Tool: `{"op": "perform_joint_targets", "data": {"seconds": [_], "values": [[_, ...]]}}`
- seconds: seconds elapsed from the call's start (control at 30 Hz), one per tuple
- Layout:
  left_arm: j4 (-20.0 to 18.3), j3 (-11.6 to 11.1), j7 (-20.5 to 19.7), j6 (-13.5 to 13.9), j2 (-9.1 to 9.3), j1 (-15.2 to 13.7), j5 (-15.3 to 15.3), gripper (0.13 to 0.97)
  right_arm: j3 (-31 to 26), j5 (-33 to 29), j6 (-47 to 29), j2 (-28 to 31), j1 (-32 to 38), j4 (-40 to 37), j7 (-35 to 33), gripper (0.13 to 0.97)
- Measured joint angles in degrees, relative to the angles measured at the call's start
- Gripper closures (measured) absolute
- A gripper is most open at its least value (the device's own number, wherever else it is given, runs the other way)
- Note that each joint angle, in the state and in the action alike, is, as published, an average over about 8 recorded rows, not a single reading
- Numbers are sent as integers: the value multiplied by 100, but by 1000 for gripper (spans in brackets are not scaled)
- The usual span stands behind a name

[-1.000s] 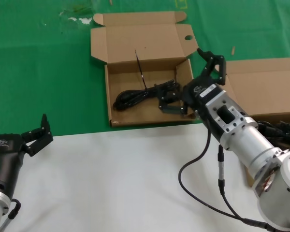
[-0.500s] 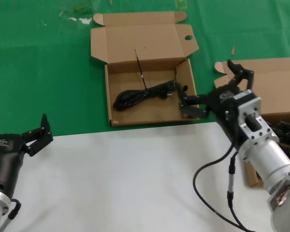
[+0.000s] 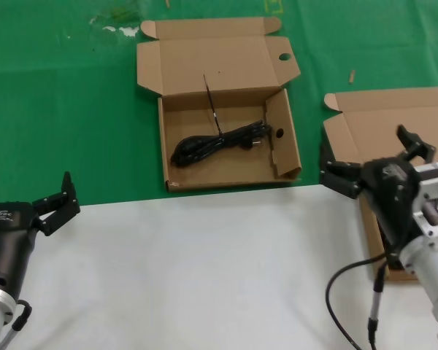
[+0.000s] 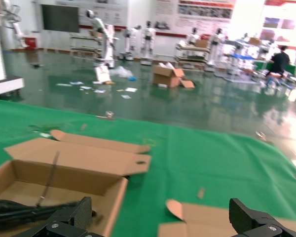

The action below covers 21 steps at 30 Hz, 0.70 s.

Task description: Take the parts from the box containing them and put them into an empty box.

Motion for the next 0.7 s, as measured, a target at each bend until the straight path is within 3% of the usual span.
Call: {"op": "perform_joint_targets", "data": {"seconds": [0.2,0.7], "values": [[0,0,-1,0,0,0,0,132,272,-225,-47,-95,-196,34,310,129],[0,0,-1,0,0,0,0,132,291,-241,-51,-102,-210,37,330,129]]}}
